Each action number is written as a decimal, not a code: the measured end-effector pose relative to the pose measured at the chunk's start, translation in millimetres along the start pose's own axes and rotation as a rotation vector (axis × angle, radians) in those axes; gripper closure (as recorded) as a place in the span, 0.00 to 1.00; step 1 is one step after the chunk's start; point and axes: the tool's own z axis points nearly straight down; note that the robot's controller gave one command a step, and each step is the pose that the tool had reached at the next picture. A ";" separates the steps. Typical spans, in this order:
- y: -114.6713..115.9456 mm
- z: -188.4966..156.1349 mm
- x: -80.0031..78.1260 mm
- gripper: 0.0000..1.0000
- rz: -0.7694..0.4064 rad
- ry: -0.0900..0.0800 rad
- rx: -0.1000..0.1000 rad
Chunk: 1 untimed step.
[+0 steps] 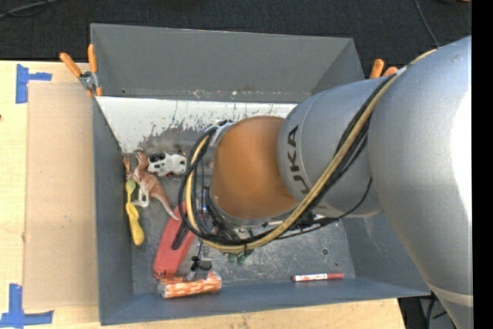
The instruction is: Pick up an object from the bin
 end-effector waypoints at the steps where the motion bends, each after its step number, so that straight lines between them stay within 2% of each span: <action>1: 6.8 6.8 7.6 0.00 -0.037 0.005 0.001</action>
Offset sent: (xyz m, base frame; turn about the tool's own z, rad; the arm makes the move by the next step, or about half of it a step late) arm 0.0727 0.0447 -0.0155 -0.3473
